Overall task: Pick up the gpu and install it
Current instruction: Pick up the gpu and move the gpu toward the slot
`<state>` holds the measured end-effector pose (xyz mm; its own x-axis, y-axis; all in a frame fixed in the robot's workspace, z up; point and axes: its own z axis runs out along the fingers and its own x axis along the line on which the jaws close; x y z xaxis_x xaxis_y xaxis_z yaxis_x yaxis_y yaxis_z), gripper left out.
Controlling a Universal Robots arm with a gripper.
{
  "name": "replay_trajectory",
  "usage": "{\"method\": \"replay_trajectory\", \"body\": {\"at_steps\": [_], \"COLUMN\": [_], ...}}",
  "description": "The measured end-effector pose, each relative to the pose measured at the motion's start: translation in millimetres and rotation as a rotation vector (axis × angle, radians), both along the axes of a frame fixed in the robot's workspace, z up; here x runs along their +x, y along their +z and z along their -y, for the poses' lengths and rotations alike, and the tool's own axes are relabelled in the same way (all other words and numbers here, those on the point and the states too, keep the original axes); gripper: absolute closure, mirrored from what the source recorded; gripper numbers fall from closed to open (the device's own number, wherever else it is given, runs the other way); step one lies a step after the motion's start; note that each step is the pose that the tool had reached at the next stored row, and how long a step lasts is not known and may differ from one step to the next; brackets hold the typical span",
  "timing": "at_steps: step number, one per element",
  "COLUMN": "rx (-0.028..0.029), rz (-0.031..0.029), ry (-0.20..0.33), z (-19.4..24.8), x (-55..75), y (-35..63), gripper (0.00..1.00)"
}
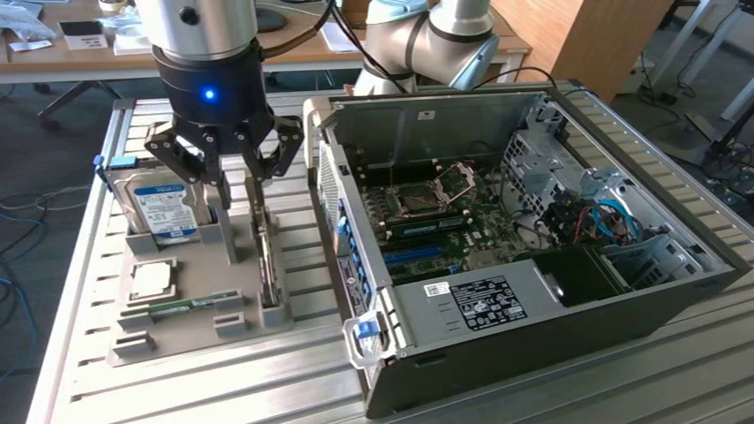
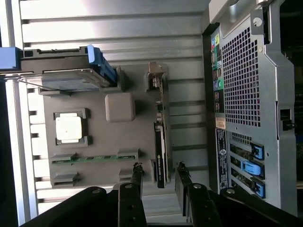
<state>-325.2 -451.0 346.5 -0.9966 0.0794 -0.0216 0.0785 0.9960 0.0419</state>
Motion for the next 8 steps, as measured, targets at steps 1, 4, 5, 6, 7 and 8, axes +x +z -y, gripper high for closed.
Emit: {"method": "replay_trajectory", "body": {"at_steps": [1,4,5,6,7,8], "rx": [-0.0002,-0.0004,-0.0004,-0.0001,0.0000,-0.0001], "rz": [-0.0002,-0.0005,-0.0005,-0.0002,0.0000,-0.0002], "ry": [0.000,0.000,0.000,0.000,0.000,0.000], "z": [0.0,0.0,0.0,0.0,0.0,0.0], "x": [0.0,0.0,0.0,0.0,0.0,0.0], "y": [-0.9,-1.5,-1.5,-2.1,-3.1,-4.3], "gripper": [0.58,0.58,0.58,0.58,0.58,0.58]}}
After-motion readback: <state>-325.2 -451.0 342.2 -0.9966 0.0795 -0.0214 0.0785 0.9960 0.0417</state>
